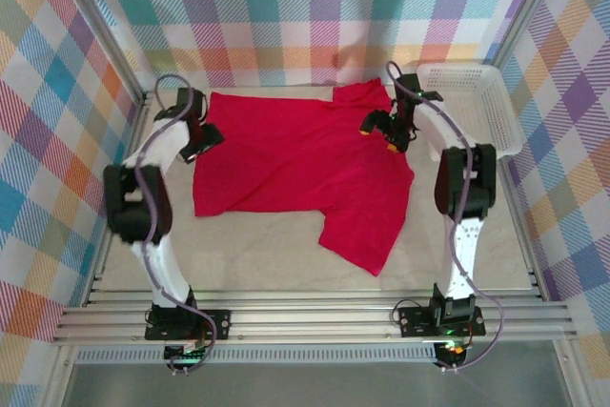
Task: Fold the inside-out t-shirt
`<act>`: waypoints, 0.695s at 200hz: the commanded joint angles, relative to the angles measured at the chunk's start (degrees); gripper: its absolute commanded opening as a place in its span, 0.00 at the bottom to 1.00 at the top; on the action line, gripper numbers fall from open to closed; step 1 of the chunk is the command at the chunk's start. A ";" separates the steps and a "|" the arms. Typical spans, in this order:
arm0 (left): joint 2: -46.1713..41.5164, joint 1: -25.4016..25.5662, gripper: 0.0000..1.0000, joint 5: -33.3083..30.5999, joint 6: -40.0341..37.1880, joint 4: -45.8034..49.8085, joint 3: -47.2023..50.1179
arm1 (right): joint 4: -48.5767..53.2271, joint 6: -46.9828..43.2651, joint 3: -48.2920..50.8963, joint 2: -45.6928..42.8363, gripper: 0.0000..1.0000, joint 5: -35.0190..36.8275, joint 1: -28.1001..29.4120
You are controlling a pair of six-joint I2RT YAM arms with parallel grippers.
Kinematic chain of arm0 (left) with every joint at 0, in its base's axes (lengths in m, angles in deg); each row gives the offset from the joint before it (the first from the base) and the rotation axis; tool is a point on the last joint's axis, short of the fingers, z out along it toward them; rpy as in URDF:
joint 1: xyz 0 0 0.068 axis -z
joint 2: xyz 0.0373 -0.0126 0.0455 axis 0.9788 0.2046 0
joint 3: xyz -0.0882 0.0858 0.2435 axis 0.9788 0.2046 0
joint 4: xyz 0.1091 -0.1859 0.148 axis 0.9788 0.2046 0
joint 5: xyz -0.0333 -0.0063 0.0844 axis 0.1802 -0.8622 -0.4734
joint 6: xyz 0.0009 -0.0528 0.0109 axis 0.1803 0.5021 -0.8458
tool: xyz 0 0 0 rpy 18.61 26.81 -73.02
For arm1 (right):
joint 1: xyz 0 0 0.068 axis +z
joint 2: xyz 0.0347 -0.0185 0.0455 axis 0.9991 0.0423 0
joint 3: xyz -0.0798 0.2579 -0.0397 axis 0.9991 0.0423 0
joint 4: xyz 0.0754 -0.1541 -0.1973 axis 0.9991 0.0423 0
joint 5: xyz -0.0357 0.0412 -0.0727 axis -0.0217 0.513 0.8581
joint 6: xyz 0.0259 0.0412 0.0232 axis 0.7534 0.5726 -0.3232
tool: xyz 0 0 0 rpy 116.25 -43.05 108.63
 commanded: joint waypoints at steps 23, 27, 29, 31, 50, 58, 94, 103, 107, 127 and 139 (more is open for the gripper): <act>-20.72 -1.27 0.56 0.03 6.29 0.25 24.56 | -3.60 0.94 23.27 -22.48 0.76 2.10 6.25; -21.63 -1.46 0.54 0.09 6.61 -0.05 26.23 | -3.80 1.19 25.14 -24.03 0.75 2.38 6.65; -22.10 -1.69 0.54 0.25 6.81 -0.20 27.03 | -3.85 1.32 26.03 -24.81 0.75 2.51 6.83; -22.52 -1.83 0.53 0.40 6.95 -0.36 27.84 | -3.96 1.42 26.92 -25.65 0.75 2.68 7.05; -25.25 -3.67 0.52 3.12 8.64 -2.65 33.75 | -4.08 2.47 34.55 -32.61 0.74 4.28 8.65; -26.00 -4.72 0.51 4.97 9.43 -4.52 35.82 | -4.08 2.90 37.85 -35.20 0.73 4.63 9.00; -25.54 -7.20 0.48 8.59 10.87 -9.20 40.52 | -2.38 3.90 48.22 -44.33 0.72 6.66 9.82; -24.80 -7.39 0.47 8.44 10.87 -9.83 40.86 | -1.70 4.01 49.90 -46.16 0.72 6.99 9.90; -24.42 -7.49 0.47 8.51 10.87 -10.27 41.03 | -1.42 4.15 50.50 -46.82 0.72 7.06 10.05; -22.58 -7.65 0.45 8.12 11.04 -12.31 41.46 | -0.25 4.46 52.63 -49.17 0.71 6.99 10.56; -21.43 -7.73 0.44 7.46 11.04 -13.22 41.12 | 0.97 4.72 53.61 -49.56 0.71 6.57 11.49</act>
